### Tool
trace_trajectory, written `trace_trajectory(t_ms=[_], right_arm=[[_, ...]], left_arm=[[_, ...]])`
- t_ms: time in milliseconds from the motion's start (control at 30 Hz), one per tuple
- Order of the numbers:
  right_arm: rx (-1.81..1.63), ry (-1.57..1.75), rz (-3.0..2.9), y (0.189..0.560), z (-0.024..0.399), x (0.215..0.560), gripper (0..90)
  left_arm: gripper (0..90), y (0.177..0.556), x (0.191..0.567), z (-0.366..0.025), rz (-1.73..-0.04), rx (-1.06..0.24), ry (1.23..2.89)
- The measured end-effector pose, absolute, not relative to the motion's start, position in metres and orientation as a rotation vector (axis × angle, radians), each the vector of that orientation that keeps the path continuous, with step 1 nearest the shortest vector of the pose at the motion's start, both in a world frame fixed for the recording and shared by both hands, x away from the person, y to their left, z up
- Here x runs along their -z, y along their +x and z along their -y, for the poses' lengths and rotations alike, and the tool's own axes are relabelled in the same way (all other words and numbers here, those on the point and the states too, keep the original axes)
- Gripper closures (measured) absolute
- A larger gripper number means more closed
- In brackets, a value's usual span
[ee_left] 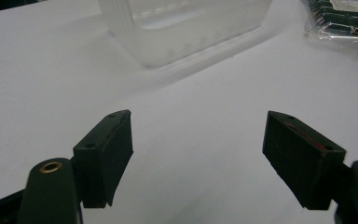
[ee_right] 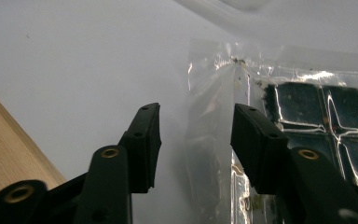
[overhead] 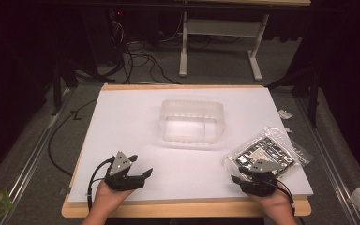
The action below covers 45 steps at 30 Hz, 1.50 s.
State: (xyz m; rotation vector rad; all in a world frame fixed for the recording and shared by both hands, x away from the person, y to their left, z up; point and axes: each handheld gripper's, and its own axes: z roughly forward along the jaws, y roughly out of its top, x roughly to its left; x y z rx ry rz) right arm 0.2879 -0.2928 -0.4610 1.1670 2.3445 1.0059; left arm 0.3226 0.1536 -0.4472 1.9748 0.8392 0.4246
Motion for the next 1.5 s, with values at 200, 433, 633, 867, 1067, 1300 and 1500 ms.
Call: trace_trajectory(t_ms=[200, 433, 633, 867, 1067, 1300, 1500], right_arm=[[-0.964, 1.176, -2.352, 0.288, 0.297, 0.463, 82.6], [-0.953, 1.139, -2.324, 0.286, 0.296, 0.46, 90.0], [-1.015, 1.09, -2.348, 0.283, 0.282, 0.457, 90.0], [-1.093, 0.967, -2.429, 0.277, 0.247, 0.457, 90.0], [-1.129, 0.915, -2.482, 0.276, 0.229, 0.46, 90.0], [-1.147, 0.886, -2.518, 0.275, 0.224, 0.461, 77.0], [-1.256, 0.937, -2.441, 0.275, 0.237, 0.449, 68.8]], left_arm=[[25.0, 0.322, 0.447, -0.153, -0.835, -0.422, 1.973], [25.1, 0.323, 0.447, -0.153, -0.836, -0.421, 1.974], [25.1, 0.323, 0.447, -0.153, -0.84, -0.422, 1.971], [25.1, 0.323, 0.447, -0.154, -0.84, -0.421, 1.971], [25.1, 0.323, 0.447, -0.154, -0.839, -0.42, 1.972], [25.1, 0.324, 0.447, -0.154, -0.839, -0.421, 1.973], [25.1, 0.323, 0.447, -0.155, -0.839, -0.422, 1.97]])
